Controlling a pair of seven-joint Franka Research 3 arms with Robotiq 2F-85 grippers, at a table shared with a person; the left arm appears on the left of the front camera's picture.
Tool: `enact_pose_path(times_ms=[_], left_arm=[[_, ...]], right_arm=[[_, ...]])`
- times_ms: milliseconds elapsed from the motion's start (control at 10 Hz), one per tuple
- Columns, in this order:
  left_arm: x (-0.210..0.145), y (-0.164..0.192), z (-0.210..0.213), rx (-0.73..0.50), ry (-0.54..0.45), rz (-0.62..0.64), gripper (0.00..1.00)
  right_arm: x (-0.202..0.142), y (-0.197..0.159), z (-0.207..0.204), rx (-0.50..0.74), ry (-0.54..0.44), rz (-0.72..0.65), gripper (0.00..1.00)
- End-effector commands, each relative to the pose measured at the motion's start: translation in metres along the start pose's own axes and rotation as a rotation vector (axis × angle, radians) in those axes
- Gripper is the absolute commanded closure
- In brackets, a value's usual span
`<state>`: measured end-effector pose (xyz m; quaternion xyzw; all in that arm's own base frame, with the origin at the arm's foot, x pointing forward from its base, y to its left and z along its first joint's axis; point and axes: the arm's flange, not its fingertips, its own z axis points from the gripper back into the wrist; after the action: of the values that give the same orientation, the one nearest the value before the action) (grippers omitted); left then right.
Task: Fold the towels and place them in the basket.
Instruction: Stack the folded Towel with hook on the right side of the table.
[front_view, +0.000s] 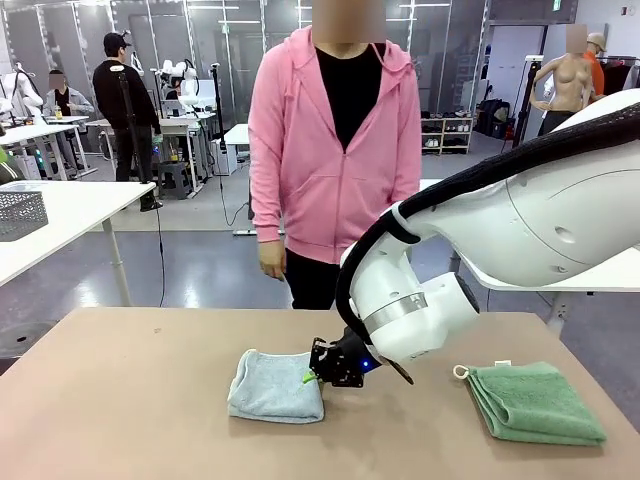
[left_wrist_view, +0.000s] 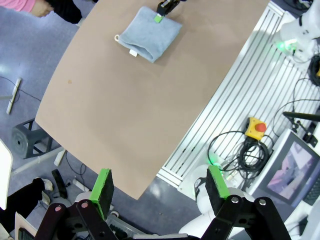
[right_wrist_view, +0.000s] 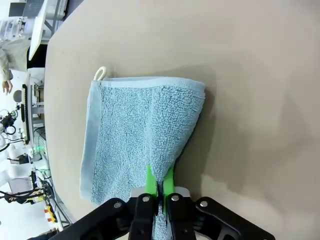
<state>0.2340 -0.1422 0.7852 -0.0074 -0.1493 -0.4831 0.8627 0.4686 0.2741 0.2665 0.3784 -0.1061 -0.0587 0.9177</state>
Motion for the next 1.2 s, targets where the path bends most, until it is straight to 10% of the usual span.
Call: enact_pose_path(times_ms=[0,700,1100], left_arm=[[-0.001,-0.001,0.002,0.008,-0.002,0.01,0.07],[-0.001,-0.001,0.002,0.008,-0.002,0.01,0.07],[-0.001,-0.001,0.002,0.008,-0.002,0.01,0.07]], right_arm=[[0.004,0.019,0.003,-0.037,-0.004,-0.025,1.0],[0.0,0.007,-0.001,-0.018,0.003,-0.013,0.95],[0.002,0.025,0.099,-0.19,0.023,0.239,0.95]])
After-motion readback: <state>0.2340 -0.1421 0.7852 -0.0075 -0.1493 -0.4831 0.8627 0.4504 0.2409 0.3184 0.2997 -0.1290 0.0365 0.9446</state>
